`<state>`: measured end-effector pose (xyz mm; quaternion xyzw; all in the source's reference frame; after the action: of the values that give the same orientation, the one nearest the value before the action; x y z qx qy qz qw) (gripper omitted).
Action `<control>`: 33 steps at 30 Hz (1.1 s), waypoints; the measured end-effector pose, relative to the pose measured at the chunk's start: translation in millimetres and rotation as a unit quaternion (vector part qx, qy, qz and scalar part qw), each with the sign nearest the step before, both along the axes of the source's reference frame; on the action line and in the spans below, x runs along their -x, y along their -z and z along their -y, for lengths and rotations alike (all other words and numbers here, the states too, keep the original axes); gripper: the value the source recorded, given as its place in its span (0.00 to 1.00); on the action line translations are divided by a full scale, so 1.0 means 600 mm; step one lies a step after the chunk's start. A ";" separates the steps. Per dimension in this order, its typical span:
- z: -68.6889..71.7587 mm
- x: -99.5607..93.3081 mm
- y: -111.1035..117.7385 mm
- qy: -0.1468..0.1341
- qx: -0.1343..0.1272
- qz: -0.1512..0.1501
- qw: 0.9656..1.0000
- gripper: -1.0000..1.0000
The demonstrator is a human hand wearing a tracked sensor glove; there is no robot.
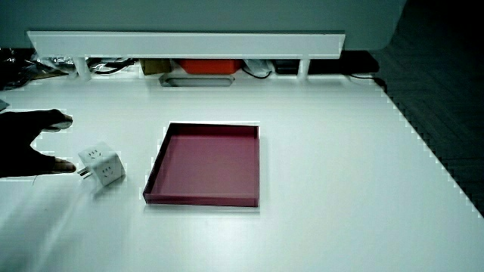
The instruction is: Pick socket
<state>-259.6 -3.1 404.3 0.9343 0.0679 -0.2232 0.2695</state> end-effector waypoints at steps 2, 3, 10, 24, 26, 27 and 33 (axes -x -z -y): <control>0.000 -0.002 -0.008 0.012 0.005 0.000 1.000 0.50; 0.001 -0.001 -0.016 0.009 -0.002 -0.001 1.000 0.50; 0.009 0.000 -0.064 0.024 0.019 -0.017 0.999 0.50; 0.021 -0.021 -0.118 0.042 0.053 -0.008 0.998 0.50; 0.023 -0.021 -0.132 0.046 0.057 0.009 0.997 0.50; 0.024 -0.024 -0.130 0.046 0.057 0.008 0.997 0.50; 0.024 -0.023 -0.156 0.055 0.075 0.010 0.996 0.50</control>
<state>-245.6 -17.6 498.0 0.9157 -0.0034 -0.2333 0.3271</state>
